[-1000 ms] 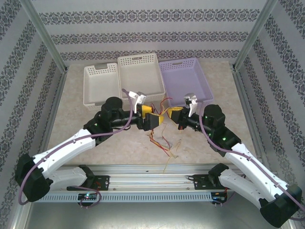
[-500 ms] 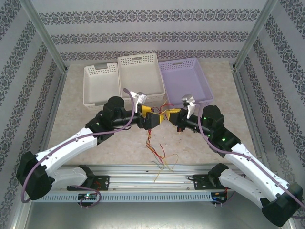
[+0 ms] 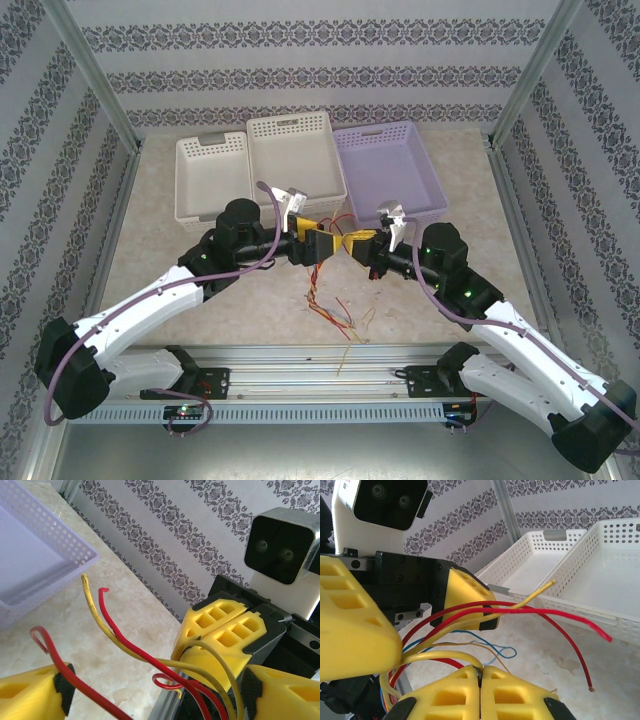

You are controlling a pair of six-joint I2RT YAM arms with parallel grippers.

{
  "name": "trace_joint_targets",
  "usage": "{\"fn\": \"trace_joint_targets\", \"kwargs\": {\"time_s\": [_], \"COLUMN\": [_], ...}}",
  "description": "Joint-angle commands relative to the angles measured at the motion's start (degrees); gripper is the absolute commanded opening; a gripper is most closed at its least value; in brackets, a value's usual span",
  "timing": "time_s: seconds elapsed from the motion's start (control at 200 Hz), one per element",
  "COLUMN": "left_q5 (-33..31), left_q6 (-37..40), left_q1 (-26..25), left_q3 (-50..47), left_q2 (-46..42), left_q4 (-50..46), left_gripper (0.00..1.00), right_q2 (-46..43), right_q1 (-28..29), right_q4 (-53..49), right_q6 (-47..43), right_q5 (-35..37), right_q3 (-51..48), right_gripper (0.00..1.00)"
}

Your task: Untangle the cables

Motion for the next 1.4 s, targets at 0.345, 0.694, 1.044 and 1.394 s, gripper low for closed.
{"fn": "trace_joint_targets", "kwargs": {"time_s": [0.345,0.694,1.044,1.394], "left_q5": [2.8,3.0,3.4,7.5], "left_q6": [-0.6,-0.3,0.1,-2.0], "left_q1": [0.7,1.5,5.7,5.9], "left_q3": [1.3,1.7,1.9,0.7], "left_q2": [1.4,1.3,-0.8,0.3], "left_q4": [1.8,0.2,-2.7,0.3], "left_gripper": [0.49,0.31,0.26,0.58], "right_q2": [-1.1,-1.5,-4.5,-4.1], "right_q1": [1.3,1.8,1.8,2.0], "right_q4": [2.1,0.9,-1.1,-1.0], "right_q6": [-1.5,-2.4,-3.5,-3.8], "right_q5": [0.4,0.1,0.7,0.2], "right_q3": [2.3,2.6,0.8,1.2], "right_gripper": [0.0,0.0,0.0,0.0]}}
